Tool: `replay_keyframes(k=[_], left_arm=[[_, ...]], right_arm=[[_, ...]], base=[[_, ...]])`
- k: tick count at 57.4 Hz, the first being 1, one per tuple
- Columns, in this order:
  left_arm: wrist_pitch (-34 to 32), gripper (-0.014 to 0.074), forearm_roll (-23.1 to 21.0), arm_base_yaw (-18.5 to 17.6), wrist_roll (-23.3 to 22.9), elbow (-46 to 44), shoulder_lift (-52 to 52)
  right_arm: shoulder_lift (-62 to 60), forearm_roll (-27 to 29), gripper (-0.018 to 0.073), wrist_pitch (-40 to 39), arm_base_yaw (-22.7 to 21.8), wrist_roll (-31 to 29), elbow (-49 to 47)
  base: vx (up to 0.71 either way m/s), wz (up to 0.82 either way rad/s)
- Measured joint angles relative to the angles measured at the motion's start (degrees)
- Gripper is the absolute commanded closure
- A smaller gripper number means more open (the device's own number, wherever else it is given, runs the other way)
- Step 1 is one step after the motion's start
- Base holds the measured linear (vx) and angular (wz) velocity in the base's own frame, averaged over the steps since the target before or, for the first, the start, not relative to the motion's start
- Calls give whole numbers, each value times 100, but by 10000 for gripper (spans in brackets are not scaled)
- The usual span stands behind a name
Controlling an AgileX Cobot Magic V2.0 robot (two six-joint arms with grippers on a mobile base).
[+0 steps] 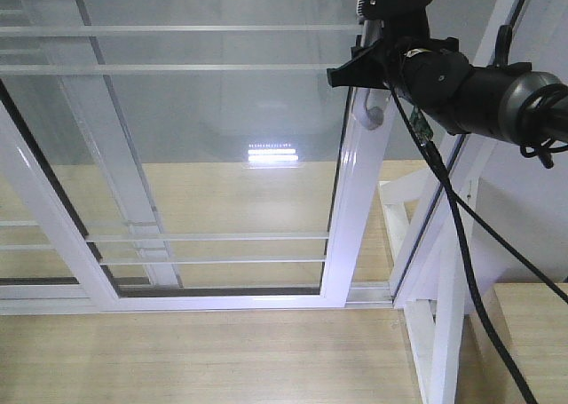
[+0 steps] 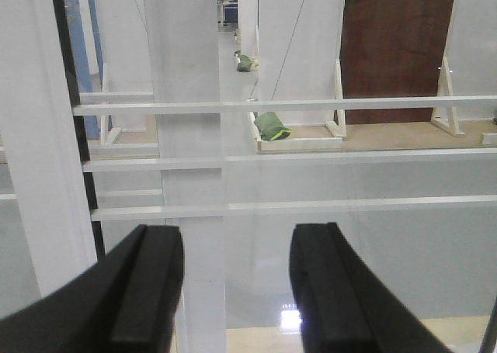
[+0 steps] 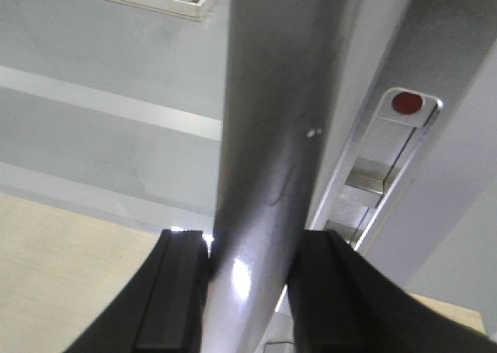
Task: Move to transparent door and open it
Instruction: 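Pull the handle with the right gripper, sliding the door open, then release the handle with the right gripper and reach the left gripper to it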
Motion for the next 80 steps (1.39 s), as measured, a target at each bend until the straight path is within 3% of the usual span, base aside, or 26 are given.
replay_keyframes(k=[21, 35, 41, 55, 69, 80], left_arm=[[0, 146, 0, 0, 32, 0, 0], [0, 146, 0, 0, 0, 0, 0], [0, 146, 0, 0, 0, 0, 0], [0, 146, 0, 0, 32, 0, 0], [0, 145, 13, 0, 32, 0, 0], [0, 145, 275, -38, 32, 0, 14]], right_arm=[[0, -64, 257, 156, 368, 0, -10], [-11, -133, 257, 444, 871, -194, -10], [-130, 80, 257, 496, 888, -266, 1], [-1411, 428, 257, 471, 614, -566, 504], [-3377, 447, 257, 702, -193, -603, 2025], [-4534, 447, 257, 1265, -677, -603, 2863]], base=[[0, 0], [0, 0], [0, 0], [0, 0], [0, 0], [0, 0]])
